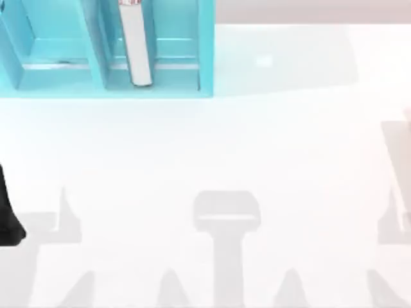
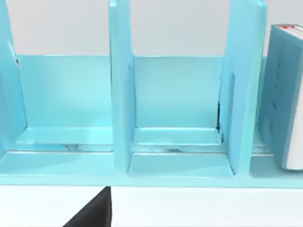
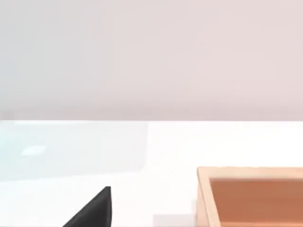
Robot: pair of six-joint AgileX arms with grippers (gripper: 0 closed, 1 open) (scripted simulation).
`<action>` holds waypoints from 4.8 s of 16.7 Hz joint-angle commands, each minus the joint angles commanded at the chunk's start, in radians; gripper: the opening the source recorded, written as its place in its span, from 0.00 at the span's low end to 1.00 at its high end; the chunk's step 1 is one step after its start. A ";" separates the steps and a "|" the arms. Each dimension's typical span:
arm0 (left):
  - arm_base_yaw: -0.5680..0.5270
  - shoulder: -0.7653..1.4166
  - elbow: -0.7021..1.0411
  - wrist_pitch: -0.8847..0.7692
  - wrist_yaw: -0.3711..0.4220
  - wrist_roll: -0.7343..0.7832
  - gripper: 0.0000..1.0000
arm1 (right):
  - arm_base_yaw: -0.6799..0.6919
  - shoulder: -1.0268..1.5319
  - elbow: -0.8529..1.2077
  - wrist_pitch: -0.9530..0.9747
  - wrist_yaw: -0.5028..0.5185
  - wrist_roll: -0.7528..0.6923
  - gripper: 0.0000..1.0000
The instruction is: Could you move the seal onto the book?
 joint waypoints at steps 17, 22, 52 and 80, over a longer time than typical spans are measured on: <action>-0.263 1.171 0.474 0.762 -0.224 -0.006 1.00 | 0.000 0.000 0.000 0.000 0.000 0.000 1.00; -0.366 1.719 0.655 1.030 -0.308 -0.013 1.00 | 0.000 0.000 0.000 0.000 0.000 0.000 1.00; -0.367 2.373 1.263 1.006 -0.292 -0.016 1.00 | 0.000 0.000 0.000 0.000 0.000 0.000 1.00; -0.401 2.259 1.211 0.934 -0.324 -0.016 0.00 | 0.000 0.000 0.000 0.000 0.000 0.000 1.00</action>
